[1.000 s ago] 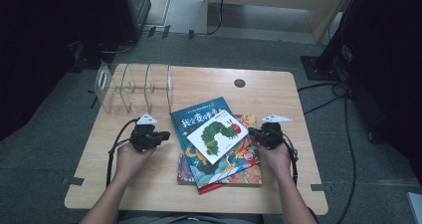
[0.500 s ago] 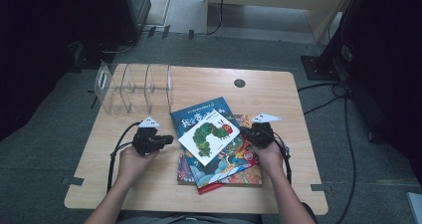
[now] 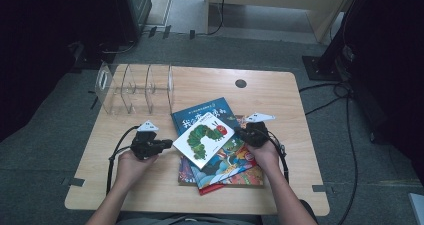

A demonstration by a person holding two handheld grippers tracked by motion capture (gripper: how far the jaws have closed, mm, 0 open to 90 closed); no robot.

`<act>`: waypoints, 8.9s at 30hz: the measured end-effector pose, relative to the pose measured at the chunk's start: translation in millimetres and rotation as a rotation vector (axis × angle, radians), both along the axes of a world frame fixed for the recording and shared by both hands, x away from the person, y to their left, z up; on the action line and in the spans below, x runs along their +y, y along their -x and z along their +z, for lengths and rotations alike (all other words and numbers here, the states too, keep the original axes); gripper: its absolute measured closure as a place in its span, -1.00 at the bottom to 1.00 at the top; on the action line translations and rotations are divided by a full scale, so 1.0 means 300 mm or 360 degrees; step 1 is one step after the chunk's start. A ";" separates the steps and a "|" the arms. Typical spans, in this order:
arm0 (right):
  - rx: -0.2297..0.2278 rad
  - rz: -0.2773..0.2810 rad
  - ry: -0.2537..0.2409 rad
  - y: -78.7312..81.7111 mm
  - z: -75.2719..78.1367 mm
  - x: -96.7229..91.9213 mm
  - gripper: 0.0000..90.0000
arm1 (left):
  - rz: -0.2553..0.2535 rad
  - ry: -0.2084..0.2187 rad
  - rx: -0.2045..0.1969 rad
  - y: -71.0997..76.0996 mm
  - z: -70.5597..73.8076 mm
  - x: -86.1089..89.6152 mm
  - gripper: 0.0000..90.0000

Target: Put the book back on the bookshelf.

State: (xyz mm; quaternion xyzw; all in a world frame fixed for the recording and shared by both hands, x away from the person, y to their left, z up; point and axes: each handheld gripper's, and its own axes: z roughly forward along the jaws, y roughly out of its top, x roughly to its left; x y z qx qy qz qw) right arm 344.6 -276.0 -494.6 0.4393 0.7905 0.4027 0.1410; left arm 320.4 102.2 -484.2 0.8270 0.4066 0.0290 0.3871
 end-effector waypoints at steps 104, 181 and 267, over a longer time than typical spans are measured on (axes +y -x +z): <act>0.0120 0.0563 -0.0122 0.071 -0.001 0.310 1.00 | -0.0037 0.0046 0.0704 -0.172 0.221 -0.041 0.44; -0.0118 0.0534 0.0119 0.020 0.001 0.315 0.09 | 0.0759 -0.0294 0.0708 -0.452 0.473 0.064 0.73; -0.0111 0.0496 0.0106 0.042 -0.001 0.295 0.10 | 0.0589 -0.0196 0.0510 -0.524 0.562 0.036 0.33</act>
